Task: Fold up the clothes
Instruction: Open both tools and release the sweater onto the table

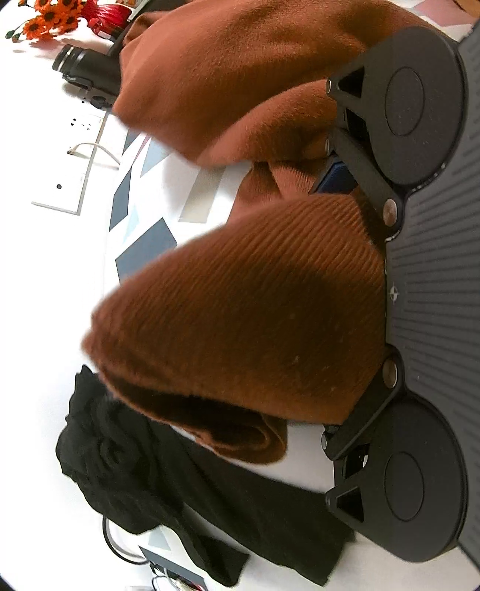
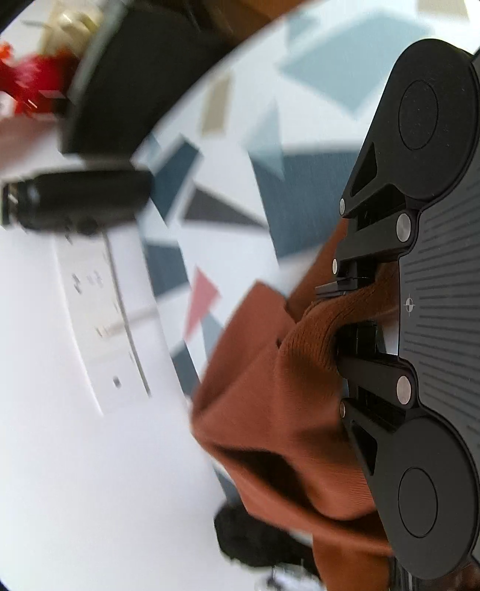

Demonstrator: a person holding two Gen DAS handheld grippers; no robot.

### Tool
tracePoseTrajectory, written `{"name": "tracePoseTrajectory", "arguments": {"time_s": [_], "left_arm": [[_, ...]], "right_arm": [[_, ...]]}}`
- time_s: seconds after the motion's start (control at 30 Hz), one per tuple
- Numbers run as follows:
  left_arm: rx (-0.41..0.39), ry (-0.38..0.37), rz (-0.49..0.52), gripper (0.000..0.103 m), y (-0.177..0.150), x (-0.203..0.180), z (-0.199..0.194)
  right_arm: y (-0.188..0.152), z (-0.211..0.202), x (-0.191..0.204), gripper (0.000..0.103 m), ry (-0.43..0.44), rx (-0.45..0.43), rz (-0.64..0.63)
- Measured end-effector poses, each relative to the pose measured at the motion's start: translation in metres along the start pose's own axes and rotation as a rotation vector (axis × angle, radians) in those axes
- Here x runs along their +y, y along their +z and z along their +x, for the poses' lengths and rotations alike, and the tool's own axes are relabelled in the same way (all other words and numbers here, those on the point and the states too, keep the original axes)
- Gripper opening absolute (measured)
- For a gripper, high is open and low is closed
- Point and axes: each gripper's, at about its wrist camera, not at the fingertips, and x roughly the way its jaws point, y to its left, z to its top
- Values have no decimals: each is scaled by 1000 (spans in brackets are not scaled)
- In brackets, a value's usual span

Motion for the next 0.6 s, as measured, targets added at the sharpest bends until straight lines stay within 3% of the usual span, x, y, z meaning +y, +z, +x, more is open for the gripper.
{"name": "tracePoseTrajectory", "arguments": {"time_s": [0.1,0.17,0.23,0.27,0.37,0.5,0.6], "left_arm": [[-2,7,-18,103,-5,8,-7],[2,-1,-25,103,-8,13,-12],[7,-9,-33,103,-11,18,-16],[9,-14,-38,103,-13,21,-19],[18,-58,-86,103,-12,33,-24],[40,-146,-203,103,-10,52,-30],[22,-203,-249,103,-11,63,-37]], "right_arm": [[0,1,-21,12,-130,-9,28],[-9,8,-32,16,-180,54,73],[-18,12,-36,33,-232,89,110],[-23,11,-36,36,-254,100,122],[-34,-5,-34,53,-269,97,136],[-32,-37,-25,55,-260,67,143],[-19,-58,-17,58,-204,5,164]]}}
